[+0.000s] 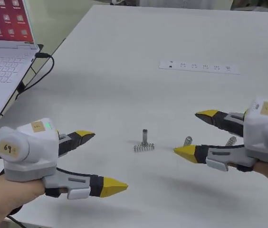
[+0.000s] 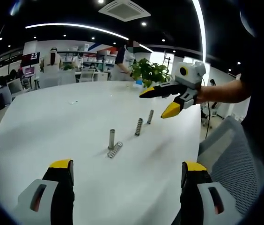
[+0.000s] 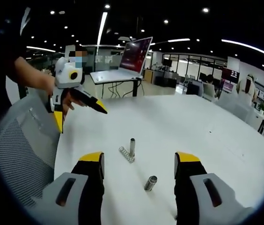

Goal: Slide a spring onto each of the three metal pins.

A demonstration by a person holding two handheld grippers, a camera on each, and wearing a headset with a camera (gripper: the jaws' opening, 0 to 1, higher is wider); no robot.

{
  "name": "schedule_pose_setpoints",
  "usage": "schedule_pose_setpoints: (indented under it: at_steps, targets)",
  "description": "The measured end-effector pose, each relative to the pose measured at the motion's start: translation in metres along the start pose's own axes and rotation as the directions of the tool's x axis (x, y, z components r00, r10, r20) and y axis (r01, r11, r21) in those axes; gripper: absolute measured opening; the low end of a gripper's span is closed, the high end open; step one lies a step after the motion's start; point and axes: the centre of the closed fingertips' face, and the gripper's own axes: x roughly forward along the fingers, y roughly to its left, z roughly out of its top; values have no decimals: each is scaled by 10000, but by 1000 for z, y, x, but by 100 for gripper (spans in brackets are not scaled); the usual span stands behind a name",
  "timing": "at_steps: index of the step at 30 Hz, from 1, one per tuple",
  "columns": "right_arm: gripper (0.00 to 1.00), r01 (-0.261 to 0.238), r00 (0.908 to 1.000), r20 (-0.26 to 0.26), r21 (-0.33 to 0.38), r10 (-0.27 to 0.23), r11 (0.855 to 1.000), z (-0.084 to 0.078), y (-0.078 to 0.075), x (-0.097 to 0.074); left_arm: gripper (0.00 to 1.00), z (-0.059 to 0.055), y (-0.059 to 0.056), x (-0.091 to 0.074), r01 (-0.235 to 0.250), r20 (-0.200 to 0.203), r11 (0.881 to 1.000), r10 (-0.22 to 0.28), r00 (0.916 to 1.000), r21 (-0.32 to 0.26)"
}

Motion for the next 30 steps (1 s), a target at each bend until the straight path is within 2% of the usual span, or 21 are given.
schedule_pose_setpoints:
  at_steps: [7,11,14,18,24,30]
  targets:
    - [57,-454,9990,-44,-649,452,9969,11,11,9,93,0,1,-1,-6,49,10000,5,10000,6]
    - [55,-688,9976,-141,-973,678,9929,12,13,16,93,1,2,-1,4,78,10000,-4,10000,0]
    - [53,-966,9949,-394,-1219,924,9878,10,17,26,93,1,2,-1,36,84,10000,-36,10000,15]
    - [51,-1112,9929,-567,-1226,1049,9862,10,20,34,92,3,3,0,59,120,10000,-60,9999,43]
    - [45,-1524,9838,-1168,-1451,1361,9776,4,28,48,92,2,4,-1,54,142,10000,-54,9999,15]
    - [40,-1806,9682,-2007,-1470,1495,9725,-14,32,57,92,2,4,-3,46,173,10000,-45,9998,-11]
